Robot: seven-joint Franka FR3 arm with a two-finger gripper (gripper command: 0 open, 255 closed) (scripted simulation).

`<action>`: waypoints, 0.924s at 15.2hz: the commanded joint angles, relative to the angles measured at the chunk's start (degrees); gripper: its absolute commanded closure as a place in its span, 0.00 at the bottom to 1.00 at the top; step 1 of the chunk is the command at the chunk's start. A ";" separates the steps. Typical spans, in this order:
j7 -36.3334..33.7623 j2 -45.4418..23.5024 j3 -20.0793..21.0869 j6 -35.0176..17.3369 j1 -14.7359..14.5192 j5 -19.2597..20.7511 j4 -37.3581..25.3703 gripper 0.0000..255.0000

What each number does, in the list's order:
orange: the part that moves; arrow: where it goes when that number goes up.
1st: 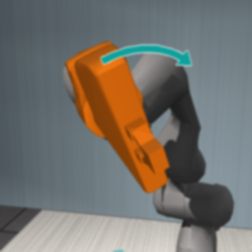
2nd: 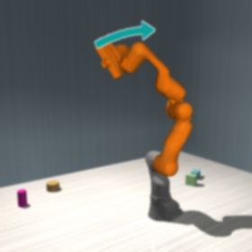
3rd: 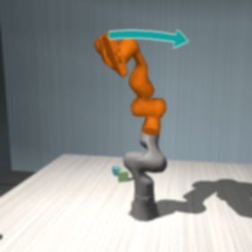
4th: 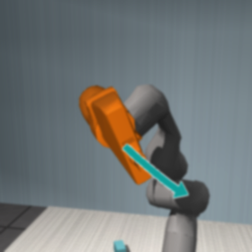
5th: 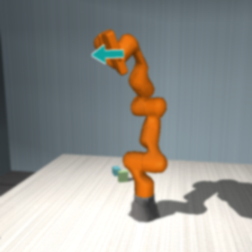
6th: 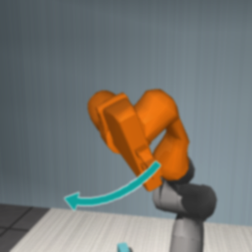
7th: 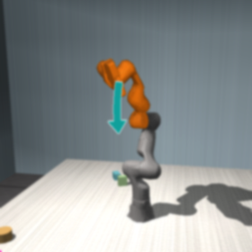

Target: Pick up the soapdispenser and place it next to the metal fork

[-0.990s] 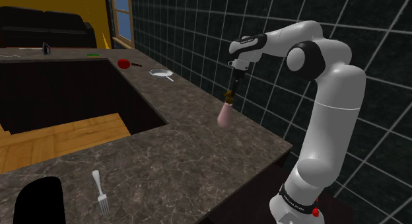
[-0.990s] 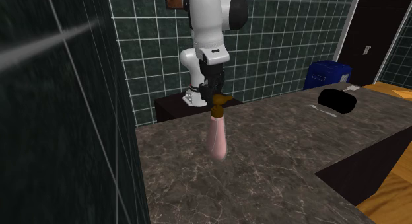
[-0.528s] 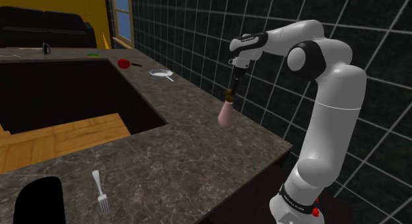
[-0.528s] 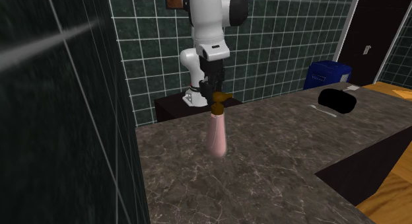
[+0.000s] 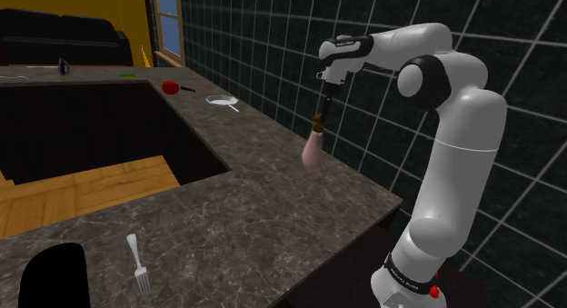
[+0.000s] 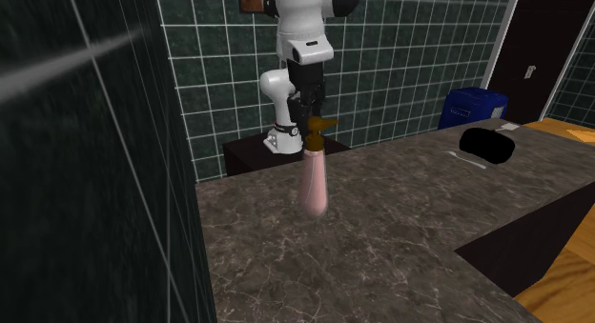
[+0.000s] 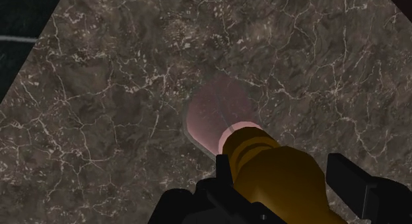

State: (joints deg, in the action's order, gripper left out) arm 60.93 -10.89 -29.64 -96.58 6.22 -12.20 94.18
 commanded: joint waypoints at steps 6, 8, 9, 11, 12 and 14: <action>-0.62 -0.07 -0.18 5.38 0.37 0.08 -5.51 1.00; -0.72 -0.18 -0.22 6.52 0.48 0.04 -6.74 1.00; -2.18 1.43 0.25 5.78 -0.68 0.71 -4.82 1.00; -5.17 4.47 1.30 4.43 -2.81 1.93 -1.25 1.00; -6.68 5.88 1.90 3.82 -3.78 2.47 0.38 1.00; -9.72 8.49 3.20 2.70 -5.55 3.41 3.37 1.00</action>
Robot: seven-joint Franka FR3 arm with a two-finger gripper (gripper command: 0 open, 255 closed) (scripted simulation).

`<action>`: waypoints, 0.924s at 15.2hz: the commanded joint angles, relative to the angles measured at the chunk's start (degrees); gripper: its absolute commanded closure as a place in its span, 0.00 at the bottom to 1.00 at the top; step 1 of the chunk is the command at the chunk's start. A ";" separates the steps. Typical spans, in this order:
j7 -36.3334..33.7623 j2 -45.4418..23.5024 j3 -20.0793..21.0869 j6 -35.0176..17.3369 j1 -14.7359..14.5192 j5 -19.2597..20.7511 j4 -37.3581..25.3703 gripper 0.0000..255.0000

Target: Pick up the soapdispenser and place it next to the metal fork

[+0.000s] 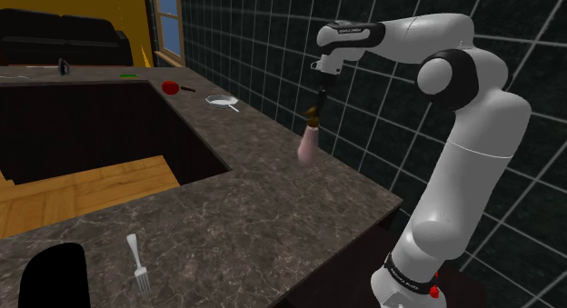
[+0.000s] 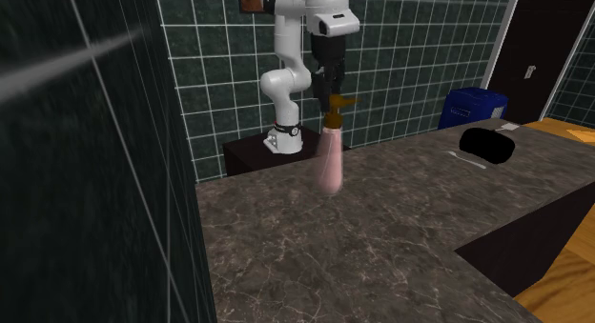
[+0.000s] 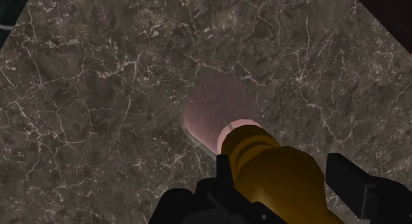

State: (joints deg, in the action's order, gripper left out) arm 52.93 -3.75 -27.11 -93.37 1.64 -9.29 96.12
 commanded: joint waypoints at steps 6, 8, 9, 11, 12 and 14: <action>-10.73 7.50 5.16 -3.19 -5.42 2.12 8.45 1.00; -13.65 9.00 6.75 -3.94 -6.74 2.32 10.19 1.00; -15.10 9.65 7.57 -4.30 -7.38 2.36 10.96 1.00; -17.96 10.76 9.21 -4.97 -8.63 2.34 12.30 1.00; -19.38 11.21 10.01 -5.30 -9.27 2.30 12.86 1.00; -22.17 11.94 11.66 -5.93 -10.49 2.12 13.79 1.00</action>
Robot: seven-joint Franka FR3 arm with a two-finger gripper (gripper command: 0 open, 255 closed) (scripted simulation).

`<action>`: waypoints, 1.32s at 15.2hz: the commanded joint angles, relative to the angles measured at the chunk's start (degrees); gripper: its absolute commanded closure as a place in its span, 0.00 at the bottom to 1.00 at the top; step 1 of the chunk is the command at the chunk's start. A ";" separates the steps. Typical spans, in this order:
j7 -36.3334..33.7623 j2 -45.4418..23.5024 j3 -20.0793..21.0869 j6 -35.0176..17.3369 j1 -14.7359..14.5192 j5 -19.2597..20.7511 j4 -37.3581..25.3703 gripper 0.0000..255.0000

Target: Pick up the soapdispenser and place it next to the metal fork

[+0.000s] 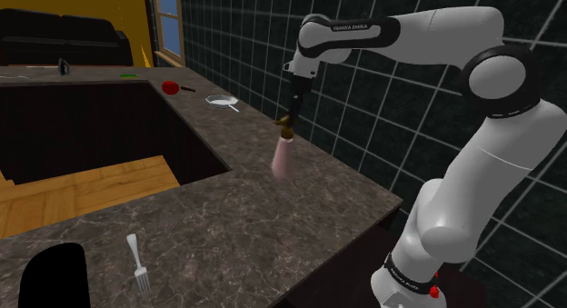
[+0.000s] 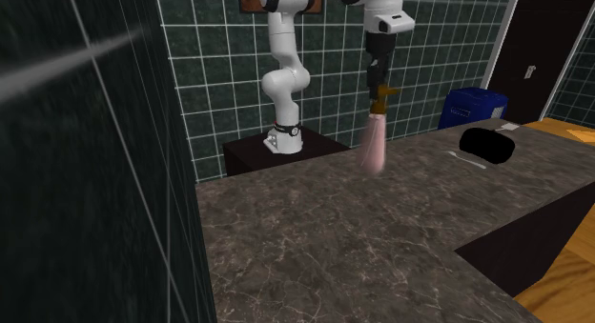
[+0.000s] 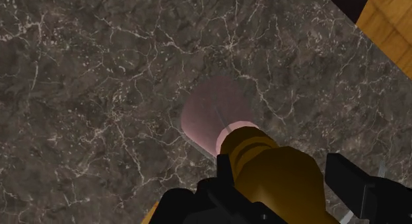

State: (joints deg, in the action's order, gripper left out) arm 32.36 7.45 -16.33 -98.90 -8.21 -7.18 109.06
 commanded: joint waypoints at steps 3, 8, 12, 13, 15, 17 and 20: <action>-5.72 1.36 3.35 -1.30 -2.47 -0.39 1.75 1.00; -12.42 1.19 7.36 -2.67 -5.51 -1.23 1.95 1.00; -17.66 0.01 10.46 -3.65 -7.93 -1.89 0.92 1.00; -18.96 -0.42 11.22 -3.88 -8.53 -2.03 0.50 1.00; -21.54 -1.46 12.71 -4.29 -9.73 -2.27 -0.55 1.00; -24.11 -2.71 14.13 -4.64 -10.95 -2.44 -1.86 1.00; -27.94 -4.98 16.20 -5.05 -12.75 -2.53 -4.35 1.00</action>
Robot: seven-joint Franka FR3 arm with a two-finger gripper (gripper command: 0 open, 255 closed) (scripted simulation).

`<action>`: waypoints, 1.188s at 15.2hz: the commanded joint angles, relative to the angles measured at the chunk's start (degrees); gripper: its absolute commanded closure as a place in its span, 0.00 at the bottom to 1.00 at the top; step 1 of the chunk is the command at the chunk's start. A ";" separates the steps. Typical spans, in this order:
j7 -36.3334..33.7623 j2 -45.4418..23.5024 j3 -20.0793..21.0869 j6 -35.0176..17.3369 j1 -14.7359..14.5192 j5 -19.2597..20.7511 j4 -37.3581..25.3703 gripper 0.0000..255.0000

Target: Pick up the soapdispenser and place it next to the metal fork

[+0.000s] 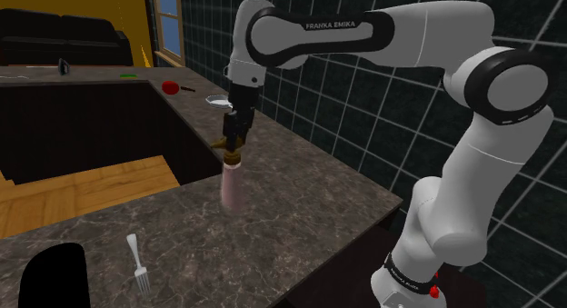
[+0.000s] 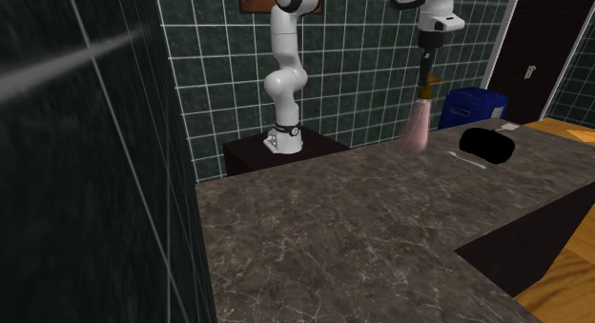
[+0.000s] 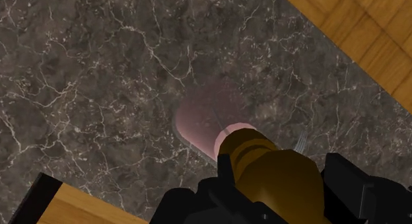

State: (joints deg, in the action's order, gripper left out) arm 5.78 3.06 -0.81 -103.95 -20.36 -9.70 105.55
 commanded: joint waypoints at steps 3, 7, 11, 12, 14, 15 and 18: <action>-5.16 -3.33 2.61 -0.22 -2.41 0.13 -3.99 1.00; -10.19 -7.73 4.94 -0.12 -4.92 0.73 -9.27 1.00; -15.14 -13.02 6.90 0.60 -7.64 1.79 -15.99 1.00; -16.36 -14.49 7.35 0.90 -8.35 2.13 -17.93 1.00; -18.77 -17.65 8.15 1.69 -9.83 2.89 -22.19 1.00; -19.96 -19.35 8.50 2.19 -10.60 3.30 -24.53 1.00; -21.02 -21.11 8.80 1.22 -11.50 3.69 -25.45 1.00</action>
State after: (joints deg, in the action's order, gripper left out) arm -14.89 -17.66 7.89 -102.06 -31.59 -6.11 79.91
